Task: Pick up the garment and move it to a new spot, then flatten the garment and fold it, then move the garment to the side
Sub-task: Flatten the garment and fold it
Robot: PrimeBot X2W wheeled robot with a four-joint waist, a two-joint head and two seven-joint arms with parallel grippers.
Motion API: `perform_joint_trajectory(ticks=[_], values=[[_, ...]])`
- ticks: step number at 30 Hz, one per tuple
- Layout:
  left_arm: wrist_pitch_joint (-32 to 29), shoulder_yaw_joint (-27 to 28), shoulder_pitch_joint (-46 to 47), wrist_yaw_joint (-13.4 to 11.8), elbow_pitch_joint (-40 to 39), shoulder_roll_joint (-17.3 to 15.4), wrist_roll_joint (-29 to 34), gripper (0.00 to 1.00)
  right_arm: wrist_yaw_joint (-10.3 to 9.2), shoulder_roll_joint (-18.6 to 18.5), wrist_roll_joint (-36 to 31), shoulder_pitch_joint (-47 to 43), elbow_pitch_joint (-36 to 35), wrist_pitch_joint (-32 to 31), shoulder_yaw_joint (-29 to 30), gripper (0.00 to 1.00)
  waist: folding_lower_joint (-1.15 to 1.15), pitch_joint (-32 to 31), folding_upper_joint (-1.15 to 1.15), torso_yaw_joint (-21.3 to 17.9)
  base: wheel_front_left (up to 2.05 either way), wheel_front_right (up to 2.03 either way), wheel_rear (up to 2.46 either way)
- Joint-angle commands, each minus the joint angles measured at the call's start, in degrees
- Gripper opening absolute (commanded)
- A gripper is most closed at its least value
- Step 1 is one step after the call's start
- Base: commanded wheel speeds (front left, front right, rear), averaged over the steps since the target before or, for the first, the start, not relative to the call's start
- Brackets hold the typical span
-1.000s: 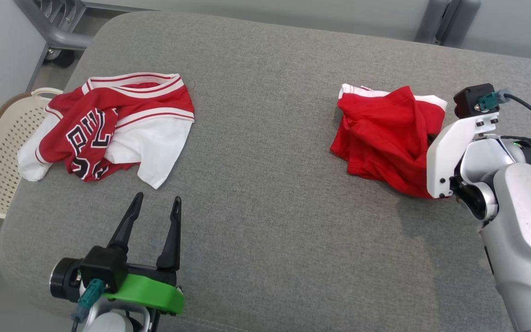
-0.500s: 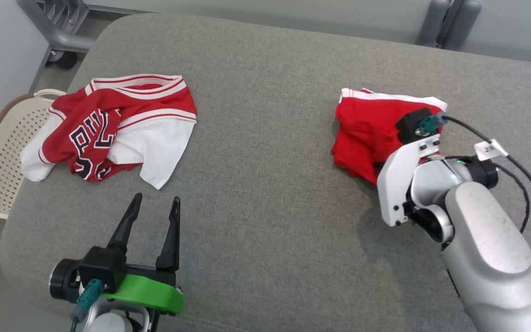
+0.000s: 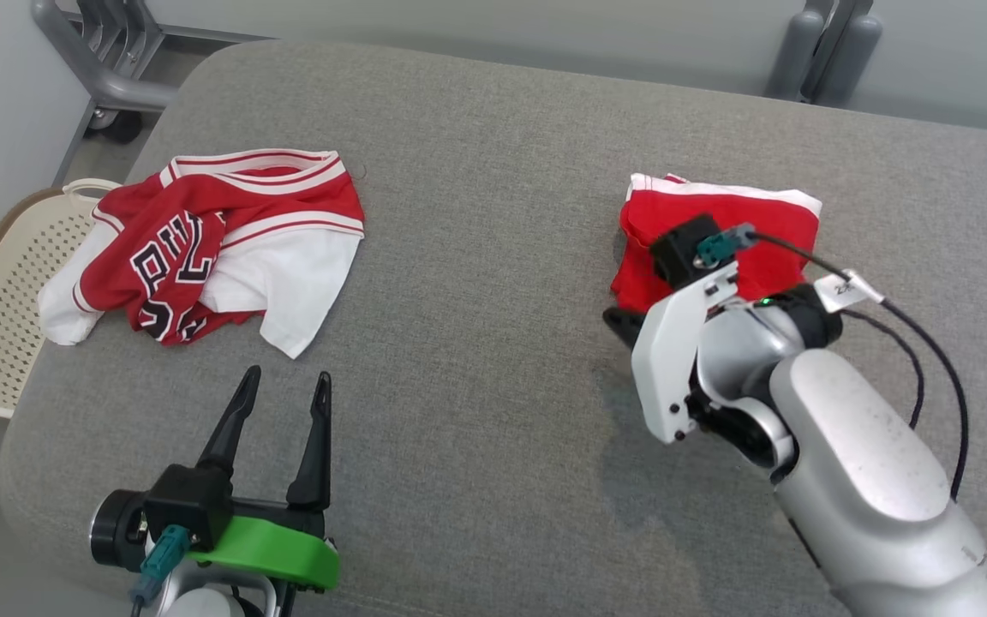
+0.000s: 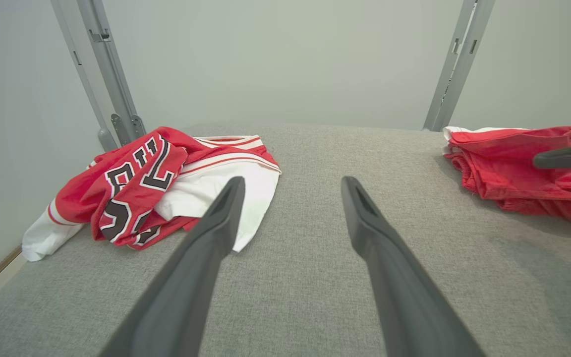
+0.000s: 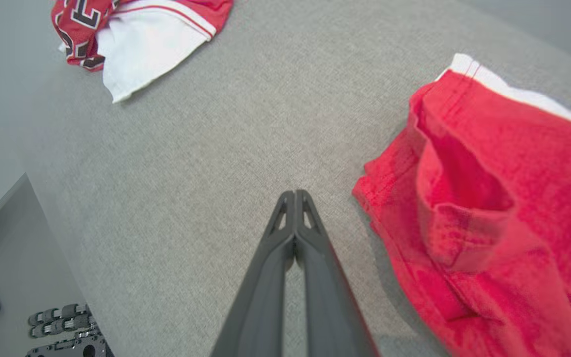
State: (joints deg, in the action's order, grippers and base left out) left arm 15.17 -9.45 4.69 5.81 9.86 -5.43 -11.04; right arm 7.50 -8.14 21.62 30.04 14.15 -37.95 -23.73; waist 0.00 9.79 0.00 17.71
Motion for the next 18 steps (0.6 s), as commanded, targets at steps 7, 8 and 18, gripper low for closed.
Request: perform_joint_trajectory(ticks=[7,8,18], values=[[0.02,-0.03,-1.08,-0.16,-0.81,-0.07,0.20,1.00,-0.01,-2.38,-3.40,2.01,-3.62,2.59,9.16,0.00,0.00,-0.86,0.00,-0.36,0.00,0.00,0.00],[0.01,-0.11,-1.10,-0.12,-0.96,-0.04,0.26,1.00,-0.01,-2.75,-4.25,1.62,-3.55,2.86,10.66,0.00,0.00,-0.86,0.00,-0.33,0.00,0.00,0.00],[0.01,0.19,-0.11,-0.16,-3.17,0.48,0.66,1.00,-0.01,-4.45,-11.93,-2.11,1.72,10.18,14.43,0.00,0.00,1.30,0.00,0.29,0.00,0.00,0.00]])
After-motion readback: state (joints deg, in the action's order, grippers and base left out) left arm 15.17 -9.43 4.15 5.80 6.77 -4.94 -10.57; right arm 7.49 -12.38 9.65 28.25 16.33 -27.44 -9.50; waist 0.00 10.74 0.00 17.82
